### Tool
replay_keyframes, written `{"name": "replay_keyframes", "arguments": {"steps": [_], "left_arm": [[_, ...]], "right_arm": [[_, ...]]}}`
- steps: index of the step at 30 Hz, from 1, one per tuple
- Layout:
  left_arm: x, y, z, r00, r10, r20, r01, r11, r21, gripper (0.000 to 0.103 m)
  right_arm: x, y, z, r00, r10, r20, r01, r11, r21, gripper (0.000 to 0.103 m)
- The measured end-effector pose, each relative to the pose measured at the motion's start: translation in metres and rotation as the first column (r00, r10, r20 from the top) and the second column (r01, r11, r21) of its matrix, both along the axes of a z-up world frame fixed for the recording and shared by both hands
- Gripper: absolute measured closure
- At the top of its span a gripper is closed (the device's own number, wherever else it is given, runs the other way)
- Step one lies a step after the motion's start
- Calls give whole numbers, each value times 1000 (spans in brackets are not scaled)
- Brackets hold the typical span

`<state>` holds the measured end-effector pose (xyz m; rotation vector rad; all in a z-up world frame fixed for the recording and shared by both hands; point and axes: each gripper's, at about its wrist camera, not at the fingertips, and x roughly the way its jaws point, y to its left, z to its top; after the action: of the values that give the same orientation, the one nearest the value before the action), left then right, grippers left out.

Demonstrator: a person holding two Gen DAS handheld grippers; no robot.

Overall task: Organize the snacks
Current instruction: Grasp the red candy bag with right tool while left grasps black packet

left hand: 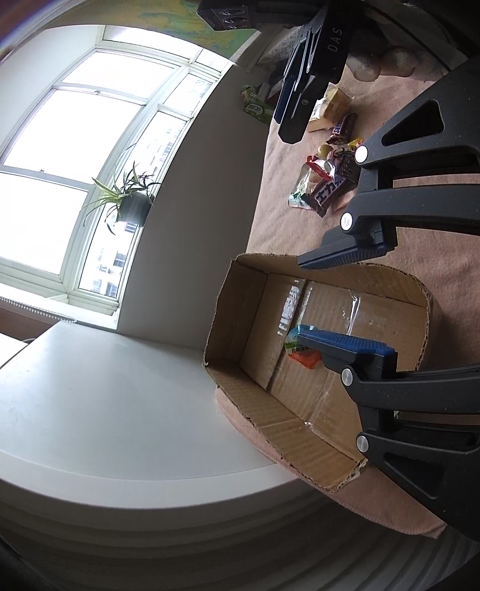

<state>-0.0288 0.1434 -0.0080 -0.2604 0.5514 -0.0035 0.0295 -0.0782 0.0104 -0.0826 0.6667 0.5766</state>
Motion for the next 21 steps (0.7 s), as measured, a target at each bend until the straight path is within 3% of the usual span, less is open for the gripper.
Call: {"name": "replay_keyframes", "arguments": {"steps": [10,21], "left_arm": [[8,-47,3,996,-95,-5,95,995,31,70],[24,-97,-19,973,-216,-83,221,974,57,70]], "right_arm": [[-23,-80,-21,995,-82,-50,83,996,17,28],[-48,-109,-65,981,-99,-164,102,995,10,28]]}}
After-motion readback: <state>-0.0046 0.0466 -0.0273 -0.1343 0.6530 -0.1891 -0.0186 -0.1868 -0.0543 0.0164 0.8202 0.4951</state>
